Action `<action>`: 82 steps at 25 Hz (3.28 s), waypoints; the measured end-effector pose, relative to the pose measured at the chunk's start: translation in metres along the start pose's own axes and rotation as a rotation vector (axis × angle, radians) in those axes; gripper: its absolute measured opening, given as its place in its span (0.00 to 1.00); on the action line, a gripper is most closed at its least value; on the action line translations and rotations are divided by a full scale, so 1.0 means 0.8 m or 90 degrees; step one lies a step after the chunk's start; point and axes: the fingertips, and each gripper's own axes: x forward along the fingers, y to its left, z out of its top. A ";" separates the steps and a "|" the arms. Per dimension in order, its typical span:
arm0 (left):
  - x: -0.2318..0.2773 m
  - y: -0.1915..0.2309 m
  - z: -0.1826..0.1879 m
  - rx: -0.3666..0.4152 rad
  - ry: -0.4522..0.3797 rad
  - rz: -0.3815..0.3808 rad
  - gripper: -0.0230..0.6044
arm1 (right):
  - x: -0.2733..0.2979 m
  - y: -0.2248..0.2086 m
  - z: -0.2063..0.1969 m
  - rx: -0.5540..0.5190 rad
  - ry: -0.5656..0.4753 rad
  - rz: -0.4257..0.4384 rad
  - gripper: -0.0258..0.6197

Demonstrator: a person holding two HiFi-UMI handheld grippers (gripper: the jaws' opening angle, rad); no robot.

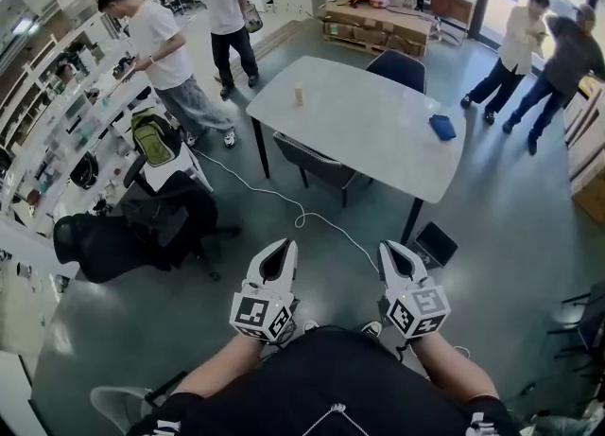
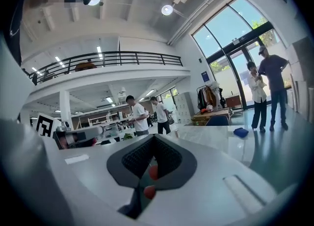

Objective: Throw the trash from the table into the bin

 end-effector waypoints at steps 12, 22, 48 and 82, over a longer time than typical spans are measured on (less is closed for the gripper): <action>0.009 0.017 -0.021 -0.003 0.006 -0.030 0.04 | -0.022 -0.017 -0.061 -0.017 0.066 -0.056 0.08; -0.014 0.086 -0.025 -0.043 -0.011 -0.016 0.04 | 0.014 0.014 -0.069 0.118 0.025 -0.141 0.08; 0.216 0.397 -0.013 -0.039 -0.014 0.142 0.04 | 0.469 -0.065 0.058 0.060 0.021 -0.015 0.08; 0.470 0.580 0.037 -0.020 0.011 0.121 0.04 | 0.808 -0.176 0.090 0.093 0.066 -0.059 0.08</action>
